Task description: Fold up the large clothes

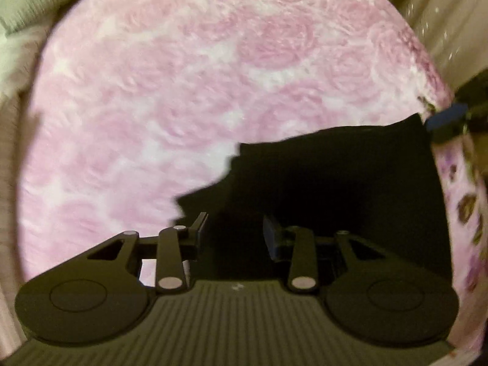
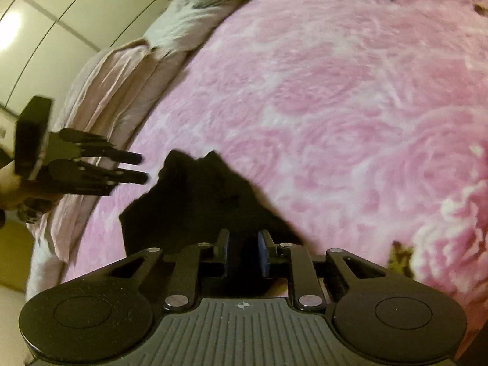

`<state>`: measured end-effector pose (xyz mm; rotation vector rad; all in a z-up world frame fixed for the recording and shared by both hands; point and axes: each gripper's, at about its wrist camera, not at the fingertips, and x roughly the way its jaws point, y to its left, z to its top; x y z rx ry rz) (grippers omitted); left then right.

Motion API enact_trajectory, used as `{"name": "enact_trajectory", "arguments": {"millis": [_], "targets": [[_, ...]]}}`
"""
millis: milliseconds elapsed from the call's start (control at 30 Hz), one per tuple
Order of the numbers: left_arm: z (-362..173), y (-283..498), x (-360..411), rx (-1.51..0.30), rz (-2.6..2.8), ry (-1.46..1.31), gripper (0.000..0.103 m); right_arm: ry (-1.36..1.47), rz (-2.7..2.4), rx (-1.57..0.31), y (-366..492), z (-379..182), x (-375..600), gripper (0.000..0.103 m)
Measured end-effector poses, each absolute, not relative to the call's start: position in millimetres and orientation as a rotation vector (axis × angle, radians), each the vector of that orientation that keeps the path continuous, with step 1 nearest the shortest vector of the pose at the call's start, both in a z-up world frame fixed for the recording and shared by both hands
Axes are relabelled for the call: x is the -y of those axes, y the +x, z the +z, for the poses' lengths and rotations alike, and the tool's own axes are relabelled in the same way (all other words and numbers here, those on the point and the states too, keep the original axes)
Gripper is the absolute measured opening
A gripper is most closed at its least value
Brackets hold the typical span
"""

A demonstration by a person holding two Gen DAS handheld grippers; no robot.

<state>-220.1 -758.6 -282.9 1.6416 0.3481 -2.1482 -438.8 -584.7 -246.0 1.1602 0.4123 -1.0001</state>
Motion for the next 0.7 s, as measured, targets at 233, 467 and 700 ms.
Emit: {"name": "enact_trajectory", "arguments": {"millis": [233, 467, 700], "targets": [[-336, -236, 769, -0.415, -2.136, 1.556, 0.035, 1.181, -1.032, -0.430, -444, -284, 596, 0.016], [-316, -218, 766, -0.373, -2.062, 1.575, 0.033, 1.155, -1.105, -0.466, -452, -262, 587, 0.018], [-297, -192, 741, -0.485, -1.919, 1.623, 0.033, 1.111, -0.946, -0.491, -409, -235, 577, 0.027]]}}
